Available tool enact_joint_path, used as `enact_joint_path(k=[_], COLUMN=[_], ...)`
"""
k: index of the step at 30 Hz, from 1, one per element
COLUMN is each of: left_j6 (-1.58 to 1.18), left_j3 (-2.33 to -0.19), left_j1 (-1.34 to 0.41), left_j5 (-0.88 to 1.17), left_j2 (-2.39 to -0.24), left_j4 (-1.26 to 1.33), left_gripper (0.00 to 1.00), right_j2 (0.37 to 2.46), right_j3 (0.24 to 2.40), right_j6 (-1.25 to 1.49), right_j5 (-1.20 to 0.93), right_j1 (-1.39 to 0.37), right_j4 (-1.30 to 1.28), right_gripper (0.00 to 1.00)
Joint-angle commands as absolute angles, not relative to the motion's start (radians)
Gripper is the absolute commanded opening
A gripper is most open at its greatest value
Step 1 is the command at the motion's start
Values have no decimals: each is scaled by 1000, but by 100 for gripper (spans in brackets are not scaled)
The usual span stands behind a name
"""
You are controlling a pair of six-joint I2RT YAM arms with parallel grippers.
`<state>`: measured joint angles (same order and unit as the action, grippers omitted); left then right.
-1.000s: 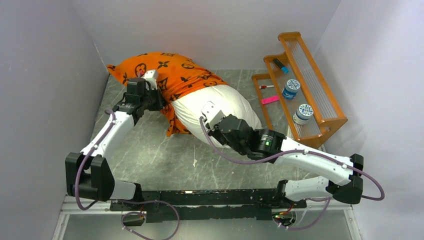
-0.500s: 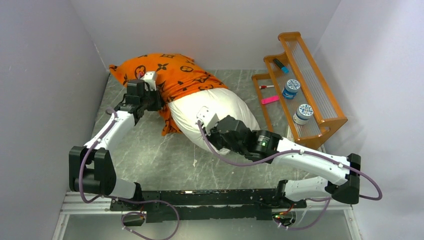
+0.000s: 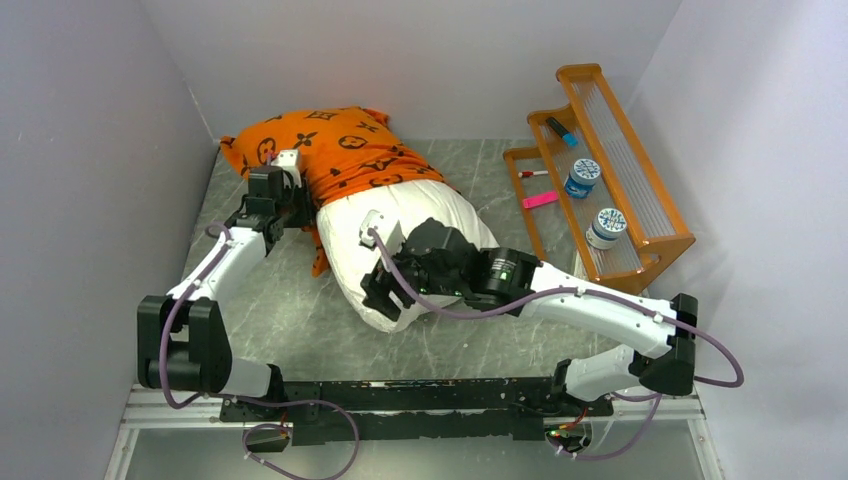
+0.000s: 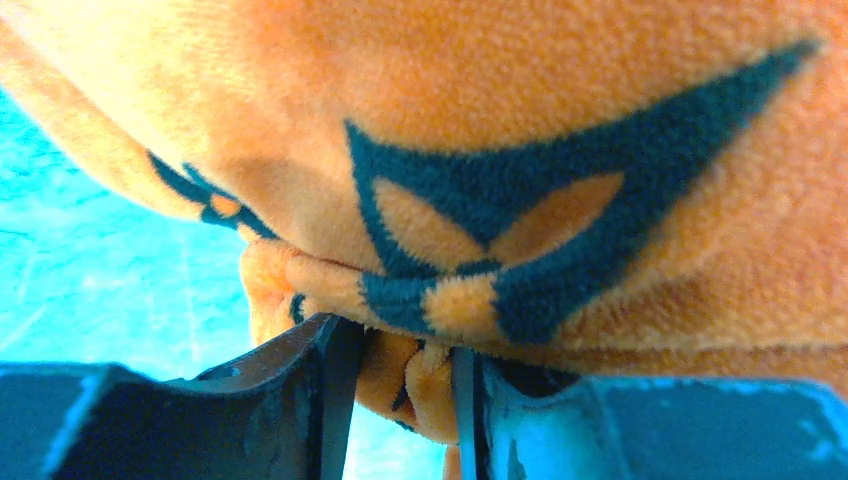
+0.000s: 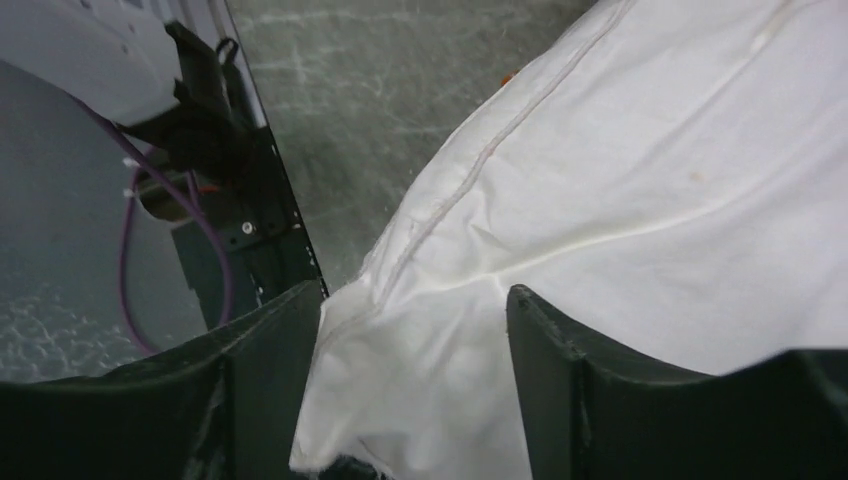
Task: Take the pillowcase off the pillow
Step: Remove the pillow from the pillowcase.
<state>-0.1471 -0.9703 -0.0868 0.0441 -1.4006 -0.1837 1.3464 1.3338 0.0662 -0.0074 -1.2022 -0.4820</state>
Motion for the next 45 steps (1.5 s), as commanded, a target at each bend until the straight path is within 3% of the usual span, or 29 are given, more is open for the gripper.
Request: enact_joint_path(k=[1,10,14,20,26,34,41,45], left_j6=[-92,-56,-38,-20,-15,-30,-86,-68], left_j3=[-996,-1014,-1027,-1038,-1048,-1074,-1054,-1058], left_j1=[-52,-57,-63,-72,-74,-77,-101,-145], left_j5=[-111,-156,-163,-141,-80,135,438,509], left_j2=[-1334,-1250,-1212,-1149,-1091,-1070,-1102,-1124], left_j4=[25,2,-41,-59,-79,-82,11,21], left_gripper=[45,77,84,87,87,88,91,91], right_j2=[1353,1383,1372,1397,1458,1602,1599,1585], right_j3=[1455,1501,1466,1395,1313,1284,1202,1152], right_j6=[89,135,161,288,447,474,477,518], right_j5=[-29,-122,-225,-380,-510,-612,-753,-806], right_j1=[-1162,-929,-781,-545,-421,-407,-456,-475], right_j4=[-538,-519,-460,-341,-175,-96,-47,-6], right_gripper=[75,91,95,96,98,100,100,100])
